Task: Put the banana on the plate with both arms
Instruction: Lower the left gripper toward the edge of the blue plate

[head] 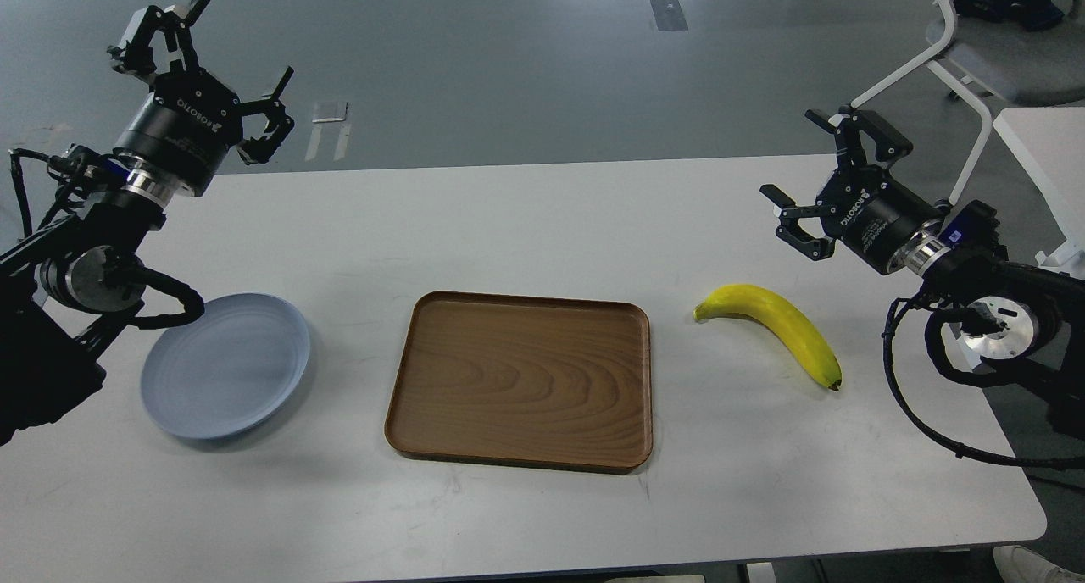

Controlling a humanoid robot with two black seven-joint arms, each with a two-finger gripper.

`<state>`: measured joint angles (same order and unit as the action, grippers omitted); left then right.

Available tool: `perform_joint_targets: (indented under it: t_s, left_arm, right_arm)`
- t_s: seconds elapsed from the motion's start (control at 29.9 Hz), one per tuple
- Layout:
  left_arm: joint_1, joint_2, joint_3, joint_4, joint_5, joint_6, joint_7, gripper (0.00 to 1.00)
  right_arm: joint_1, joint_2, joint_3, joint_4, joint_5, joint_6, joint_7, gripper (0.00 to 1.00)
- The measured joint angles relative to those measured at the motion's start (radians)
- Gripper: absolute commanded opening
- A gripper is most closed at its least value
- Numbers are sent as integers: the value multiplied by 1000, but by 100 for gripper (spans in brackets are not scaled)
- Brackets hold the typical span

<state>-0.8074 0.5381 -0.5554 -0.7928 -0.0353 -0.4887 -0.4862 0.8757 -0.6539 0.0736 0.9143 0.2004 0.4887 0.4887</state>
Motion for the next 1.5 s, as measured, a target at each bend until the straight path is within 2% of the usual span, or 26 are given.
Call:
perform_joint_targets:
  t_s: [0.37, 0.64, 0.9, 1.37, 1.5]
  left_arm:
    - [0, 1, 10, 13, 1, 0, 0, 100]
    - [2, 27, 13, 76, 6, 0, -2, 100]
    - [11, 33, 3, 101, 2, 0, -3, 100]
    - [39, 87, 12, 96, 8, 0, -3, 100]
    - [55, 91, 14, 62, 16, 0, -3, 100]
  right_arm:
    - [2, -2, -6, 0, -1, 0, 0, 100]
    - [12, -33, -13, -2, -24, 0, 0, 100]
    - [53, -35, -14, -11, -176, 0, 0, 100]
    - [80, -34, -12, -17, -193, 0, 0, 100]
    - [68, -34, -12, -19, -193, 0, 0, 100]
